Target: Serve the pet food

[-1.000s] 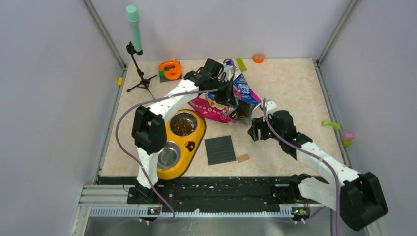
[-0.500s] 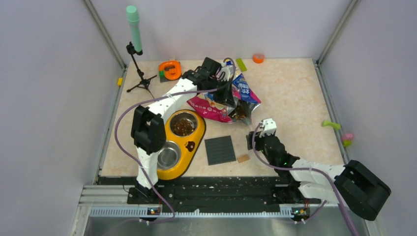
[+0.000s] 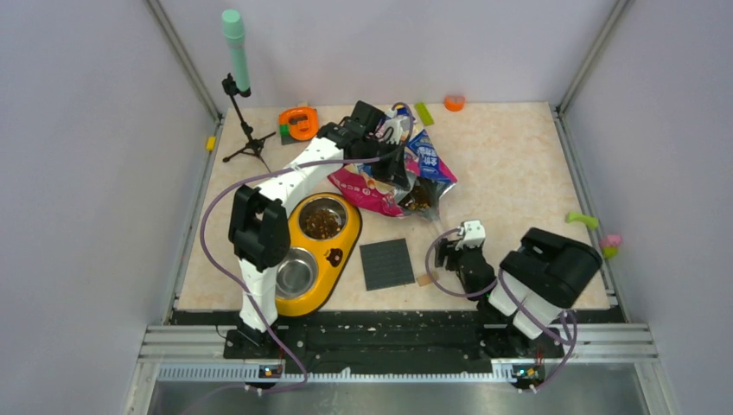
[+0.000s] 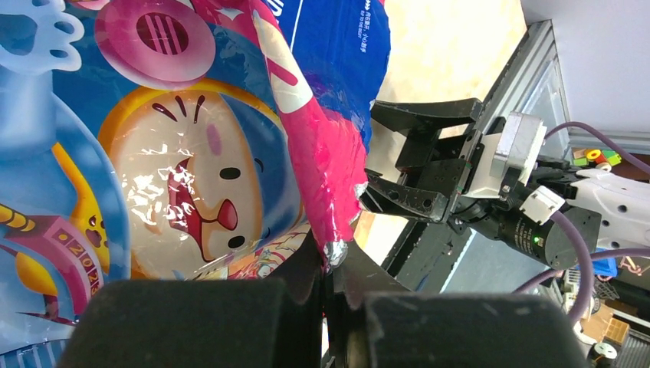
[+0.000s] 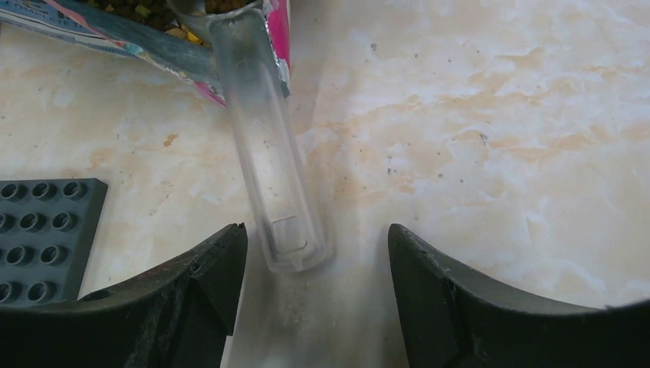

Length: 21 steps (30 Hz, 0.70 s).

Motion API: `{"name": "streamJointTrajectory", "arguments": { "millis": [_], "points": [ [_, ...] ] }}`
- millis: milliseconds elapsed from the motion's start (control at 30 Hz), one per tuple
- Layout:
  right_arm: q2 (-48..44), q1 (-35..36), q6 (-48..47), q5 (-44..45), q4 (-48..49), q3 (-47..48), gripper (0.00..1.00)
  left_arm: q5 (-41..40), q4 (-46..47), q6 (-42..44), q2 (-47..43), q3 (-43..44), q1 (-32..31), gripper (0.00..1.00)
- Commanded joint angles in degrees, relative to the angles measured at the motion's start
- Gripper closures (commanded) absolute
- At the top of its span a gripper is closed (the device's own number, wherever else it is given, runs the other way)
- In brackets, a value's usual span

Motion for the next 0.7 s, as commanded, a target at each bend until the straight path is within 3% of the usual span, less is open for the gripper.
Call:
{"name": "streamJointTrajectory", "arguments": {
  "millis": [0, 167, 667],
  "points": [
    [12.1, 1.3, -4.2, -0.9, 25.2, -0.7, 0.32, -2.3, 1.5, 2.7, -4.0, -0.9, 1.7, 1.00],
    [21.1, 1.4, -7.0, -2.7, 27.9, 3.1, 0.33, -2.4, 1.2, 3.3, -3.8, -0.8, 1.9, 1.00],
    [23.9, -3.6, -10.0, -16.0, 27.9, 4.7, 0.38, -1.7, 2.0, 2.6, -2.7, -0.4, 1.9, 1.00]
  ]
}}
